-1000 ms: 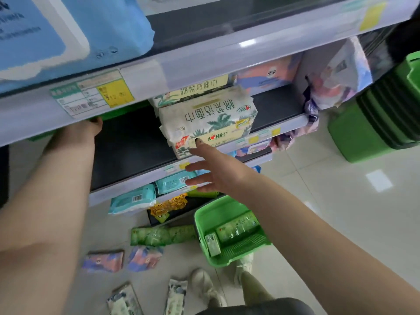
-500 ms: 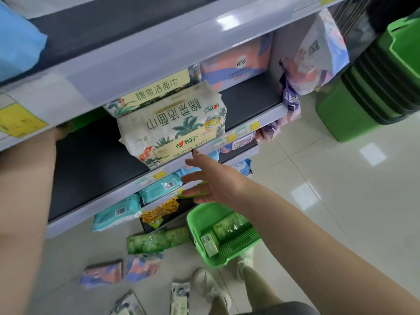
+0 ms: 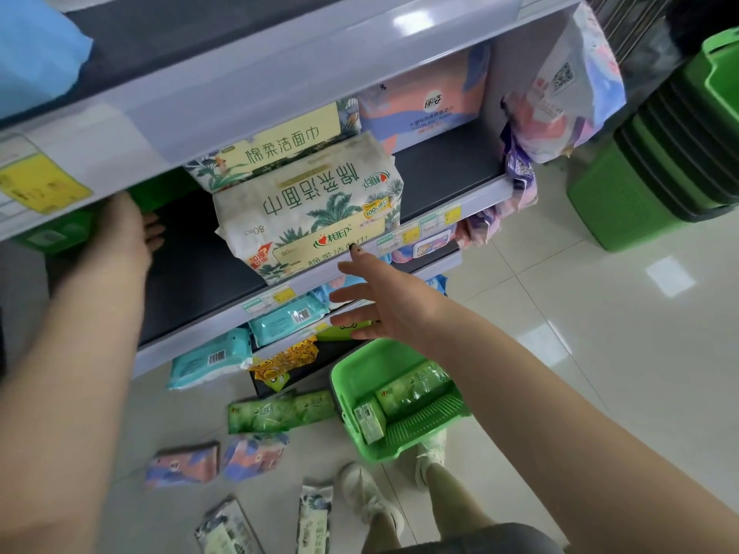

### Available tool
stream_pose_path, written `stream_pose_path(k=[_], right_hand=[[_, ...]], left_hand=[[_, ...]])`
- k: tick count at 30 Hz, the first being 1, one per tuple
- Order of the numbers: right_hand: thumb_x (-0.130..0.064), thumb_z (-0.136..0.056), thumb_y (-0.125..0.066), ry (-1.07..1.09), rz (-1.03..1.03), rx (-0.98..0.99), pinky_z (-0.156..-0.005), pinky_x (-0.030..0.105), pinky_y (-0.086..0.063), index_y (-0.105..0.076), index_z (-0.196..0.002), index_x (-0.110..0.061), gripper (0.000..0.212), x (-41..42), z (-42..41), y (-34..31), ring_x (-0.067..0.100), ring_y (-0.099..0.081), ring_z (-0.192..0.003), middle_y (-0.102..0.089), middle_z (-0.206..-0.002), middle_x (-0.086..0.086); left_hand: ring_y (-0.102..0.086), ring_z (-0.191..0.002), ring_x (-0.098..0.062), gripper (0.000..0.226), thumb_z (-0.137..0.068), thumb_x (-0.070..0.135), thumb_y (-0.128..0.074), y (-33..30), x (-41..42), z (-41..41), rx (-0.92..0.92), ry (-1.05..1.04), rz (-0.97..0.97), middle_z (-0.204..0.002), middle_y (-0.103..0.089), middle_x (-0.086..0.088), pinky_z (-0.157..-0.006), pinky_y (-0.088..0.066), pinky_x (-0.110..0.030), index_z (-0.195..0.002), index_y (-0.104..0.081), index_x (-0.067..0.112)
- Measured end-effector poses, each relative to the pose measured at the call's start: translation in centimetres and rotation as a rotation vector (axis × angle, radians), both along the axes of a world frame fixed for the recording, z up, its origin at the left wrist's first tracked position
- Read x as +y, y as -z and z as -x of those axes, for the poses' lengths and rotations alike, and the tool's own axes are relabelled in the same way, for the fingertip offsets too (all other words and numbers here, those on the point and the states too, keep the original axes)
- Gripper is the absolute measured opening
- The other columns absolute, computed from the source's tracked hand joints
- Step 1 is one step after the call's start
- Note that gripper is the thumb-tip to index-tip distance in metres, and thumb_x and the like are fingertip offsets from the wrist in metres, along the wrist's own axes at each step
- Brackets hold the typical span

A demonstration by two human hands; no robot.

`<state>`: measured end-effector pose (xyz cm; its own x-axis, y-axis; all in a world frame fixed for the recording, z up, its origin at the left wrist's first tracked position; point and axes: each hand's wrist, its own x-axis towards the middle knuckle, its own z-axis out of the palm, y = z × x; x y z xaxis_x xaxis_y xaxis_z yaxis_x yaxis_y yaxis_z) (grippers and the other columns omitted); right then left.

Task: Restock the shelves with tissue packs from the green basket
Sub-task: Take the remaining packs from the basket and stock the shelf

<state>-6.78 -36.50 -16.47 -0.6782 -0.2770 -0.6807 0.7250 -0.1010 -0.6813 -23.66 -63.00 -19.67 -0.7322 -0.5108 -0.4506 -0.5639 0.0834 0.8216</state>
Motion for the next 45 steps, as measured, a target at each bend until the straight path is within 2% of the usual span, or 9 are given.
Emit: stream_pose_path(k=[2,6,17,24,29,39,41,43,45], right_hand=[[-0.058,-0.092,-0.034,0.008,0.002,0.0,-0.086,0.036,-0.05,-0.039,-0.138,-0.029,0.055,-0.1,-0.4,0.1,0.021,-0.064,-0.099,-0.057,-0.119,0.001],[-0.056,-0.093,-0.034,0.037,0.018,-0.001,-0.081,0.034,-0.051,-0.039,-0.138,-0.026,0.054,-0.4,-1.4,0.2,0.024,-0.064,-0.101,-0.057,-0.123,0.004],[-0.054,-0.092,-0.036,0.197,0.011,-0.027,-0.082,0.037,-0.049,-0.045,-0.124,-0.026,0.044,0.4,-7.6,3.9,0.024,-0.064,-0.096,-0.058,-0.117,0.005],[-0.052,-0.094,-0.033,0.311,-0.025,-0.196,-0.072,0.032,-0.048,-0.048,-0.119,-0.026,0.039,3.2,-12.0,11.5,0.022,-0.065,-0.084,-0.061,-0.105,0.003],[-0.052,-0.095,-0.031,0.322,-0.059,-0.286,-0.075,0.035,-0.048,-0.04,-0.136,-0.021,0.052,6.7,-14.1,18.2,0.024,-0.063,-0.089,-0.056,-0.12,0.009],[-0.055,-0.094,-0.031,0.255,-0.163,-0.361,-0.08,0.038,-0.05,-0.039,-0.138,-0.017,0.059,13.2,-14.8,33.0,0.028,-0.064,-0.095,-0.057,-0.121,0.012],[-0.056,-0.093,-0.032,0.219,-0.198,-0.368,-0.078,0.037,-0.051,-0.041,-0.136,-0.018,0.058,14.1,-14.5,35.7,0.027,-0.066,-0.093,-0.06,-0.116,0.01],[-0.058,-0.093,-0.033,0.197,-0.237,-0.381,-0.077,0.038,-0.051,-0.045,-0.133,-0.021,0.056,15.2,-13.9,38.2,0.027,-0.067,-0.091,-0.063,-0.111,0.008],[-0.057,-0.093,-0.033,0.178,-0.258,-0.394,-0.076,0.038,-0.052,-0.047,-0.131,-0.021,0.054,16.2,-13.4,40.2,0.028,-0.067,-0.091,-0.063,-0.109,0.007]], left_hand=[[-0.05,-0.116,-0.022,0.049,-0.095,0.05,-0.032,-0.4,2.2,-3.3,0.006,0.047,0.162,-0.123,-0.055,-0.006,-0.093,-0.04,-0.03,-0.13,-0.046,0.018],[-0.027,-0.139,-0.02,0.054,-0.098,0.035,-0.037,-1.2,6.6,-13.2,0.166,0.315,0.396,-0.152,-0.027,-0.006,-0.114,-0.022,-0.036,-0.146,-0.025,0.012],[-0.011,-0.145,-0.025,0.077,-0.084,0.054,-0.013,3.5,11.2,-25.7,0.242,0.987,0.721,-0.156,-0.014,-0.008,-0.116,-0.01,-0.039,-0.149,-0.015,0.012],[-0.005,-0.145,-0.025,0.066,-0.096,0.043,-0.032,10.2,11.5,-29.8,0.057,1.185,0.771,-0.157,-0.003,-0.01,-0.118,-0.008,-0.04,-0.149,-0.009,0.011],[-0.006,-0.145,-0.022,0.065,-0.097,0.038,-0.036,16.9,12.4,-31.8,-0.088,1.198,0.75,-0.158,-0.003,-0.008,-0.116,-0.007,-0.034,-0.15,-0.006,0.012],[-0.017,-0.143,-0.025,0.066,-0.097,0.035,-0.04,36.6,16.8,-33.1,-0.546,1.15,0.529,-0.157,-0.01,-0.009,-0.113,-0.022,-0.039,-0.149,-0.009,0.008],[-0.036,-0.133,-0.028,0.067,-0.096,0.034,-0.043,40.5,17.4,-32.7,-0.67,1.083,0.484,-0.154,-0.018,-0.015,-0.105,-0.035,-0.038,-0.148,-0.011,0.005],[-0.056,-0.088,-0.019,0.065,-0.096,0.031,-0.045,43.9,17.9,-32.0,-0.749,0.987,0.447,-0.149,-0.028,-0.019,-0.07,-0.049,-0.024,-0.147,-0.015,0.003],[-0.038,-0.057,-0.008,0.062,-0.096,0.026,-0.047,47.2,17.9,-31.8,-0.823,0.882,0.449,-0.141,-0.039,-0.021,-0.047,-0.032,-0.016,-0.145,-0.019,0.0]])
